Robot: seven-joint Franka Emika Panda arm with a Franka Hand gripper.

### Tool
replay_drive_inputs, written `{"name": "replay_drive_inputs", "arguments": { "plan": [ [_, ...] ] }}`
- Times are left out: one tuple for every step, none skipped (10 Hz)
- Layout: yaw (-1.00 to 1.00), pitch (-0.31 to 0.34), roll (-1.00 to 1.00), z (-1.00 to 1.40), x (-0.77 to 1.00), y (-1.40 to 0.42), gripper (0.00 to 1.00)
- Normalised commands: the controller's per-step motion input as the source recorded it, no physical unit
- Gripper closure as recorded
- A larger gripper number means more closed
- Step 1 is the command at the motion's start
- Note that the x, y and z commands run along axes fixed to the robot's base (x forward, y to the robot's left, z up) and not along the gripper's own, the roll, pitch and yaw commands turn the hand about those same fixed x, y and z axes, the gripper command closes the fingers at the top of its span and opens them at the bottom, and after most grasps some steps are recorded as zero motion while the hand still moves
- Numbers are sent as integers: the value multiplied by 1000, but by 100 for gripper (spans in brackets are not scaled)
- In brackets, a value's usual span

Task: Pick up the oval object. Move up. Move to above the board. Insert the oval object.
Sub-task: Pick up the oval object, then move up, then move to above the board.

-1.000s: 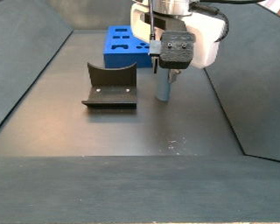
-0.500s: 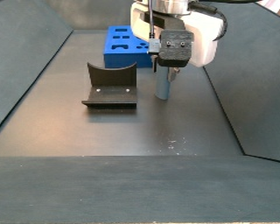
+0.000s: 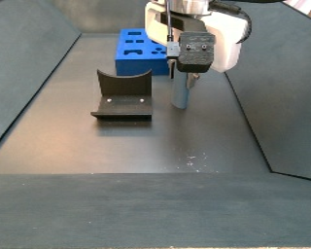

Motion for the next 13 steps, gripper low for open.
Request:
{"name": "replay_drive_inputs", "arguments": {
  "plan": [
    [0,0,0,0,0,0,100],
    [0,0,0,0,0,0,100],
    [0,0,0,0,0,0,100],
    [0,0,0,0,0,0,100],
    [0,0,0,0,0,0,100],
    [0,0,0,0,0,0,100],
    [0,0,0,833,0,0,100],
    [-16,14,9,835,-73,62,100],
    [-18,20,6,777,-82,60,100],
    [-19,18,-7,558,-54,34,100],
    [-18,23,-14,453,-40,26,100],
    [-15,32,-27,228,-25,17,100],
    [-434,298,192,1000,-72,74,100]
  ]
}}
